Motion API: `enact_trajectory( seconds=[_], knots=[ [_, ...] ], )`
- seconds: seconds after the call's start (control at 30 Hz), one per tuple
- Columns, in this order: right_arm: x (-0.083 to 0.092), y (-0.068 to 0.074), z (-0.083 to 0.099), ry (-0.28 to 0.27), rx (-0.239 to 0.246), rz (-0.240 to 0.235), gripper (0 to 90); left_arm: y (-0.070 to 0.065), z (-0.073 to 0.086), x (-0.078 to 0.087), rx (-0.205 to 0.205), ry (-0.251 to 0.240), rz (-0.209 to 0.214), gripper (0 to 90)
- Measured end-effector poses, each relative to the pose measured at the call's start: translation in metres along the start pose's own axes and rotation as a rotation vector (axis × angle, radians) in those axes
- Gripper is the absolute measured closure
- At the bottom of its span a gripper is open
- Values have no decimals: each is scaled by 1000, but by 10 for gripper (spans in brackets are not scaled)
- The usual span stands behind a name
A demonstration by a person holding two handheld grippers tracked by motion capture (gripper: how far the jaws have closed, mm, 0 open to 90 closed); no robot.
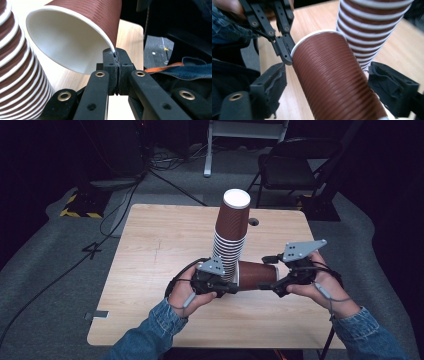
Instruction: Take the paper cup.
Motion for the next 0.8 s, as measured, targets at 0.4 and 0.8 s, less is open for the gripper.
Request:
enact_trajectory(
  seconds=[0.4, 0.8],
  knots=[
    [-21, -1, -4, 141, 36, -25, 154, -6, -1, -7, -62, 72, -9, 878],
    [-43, -3, -1, 290, 52, -55, 117, -9, -2, -9, -117, 111, -10, 878]
  ],
)
Point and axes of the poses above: each handheld gripper's, and its own axes: x roughly backward along the jaws, z roughly out of its underside, y roughly to its left, the point moved 1 cm from there along -x, roughly forward along the jaws, and after that the axes turned 5 degrees about -z, right-handed, at the moved point
